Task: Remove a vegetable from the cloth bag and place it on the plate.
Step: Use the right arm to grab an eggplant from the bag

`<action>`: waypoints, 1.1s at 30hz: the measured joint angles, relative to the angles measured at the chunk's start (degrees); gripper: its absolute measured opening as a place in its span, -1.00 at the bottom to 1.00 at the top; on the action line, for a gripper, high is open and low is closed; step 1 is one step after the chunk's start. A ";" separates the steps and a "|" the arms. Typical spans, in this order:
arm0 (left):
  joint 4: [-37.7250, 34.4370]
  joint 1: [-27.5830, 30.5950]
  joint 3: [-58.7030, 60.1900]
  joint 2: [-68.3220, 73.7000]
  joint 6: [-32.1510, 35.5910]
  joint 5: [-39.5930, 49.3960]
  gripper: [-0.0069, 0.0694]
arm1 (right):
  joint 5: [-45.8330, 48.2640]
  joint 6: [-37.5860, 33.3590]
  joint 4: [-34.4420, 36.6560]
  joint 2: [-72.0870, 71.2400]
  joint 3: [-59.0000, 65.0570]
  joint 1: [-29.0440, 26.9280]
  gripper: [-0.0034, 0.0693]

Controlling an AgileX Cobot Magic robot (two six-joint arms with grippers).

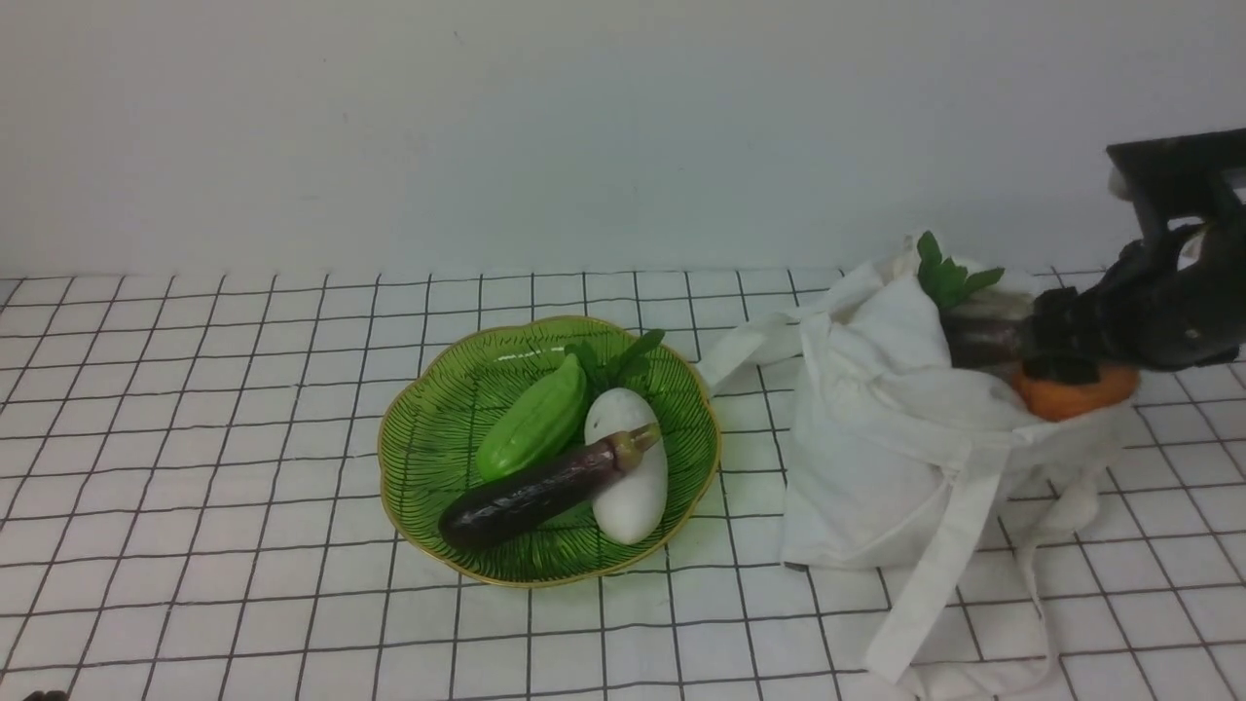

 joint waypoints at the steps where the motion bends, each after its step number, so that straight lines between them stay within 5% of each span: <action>1: 0.00 0.00 0.00 0.00 0.00 0.00 -0.84 | 0.40 0.00 0.00 -1.17 0.00 0.00 0.43; 17: 0.00 0.00 0.00 0.00 0.00 0.00 -0.84 | -0.80 -0.86 8.54 -11.85 0.00 0.00 0.43; 33: 0.00 0.00 0.00 0.00 0.30 0.00 -0.84 | -1.62 -15.83 26.75 -0.23 -0.32 0.00 0.43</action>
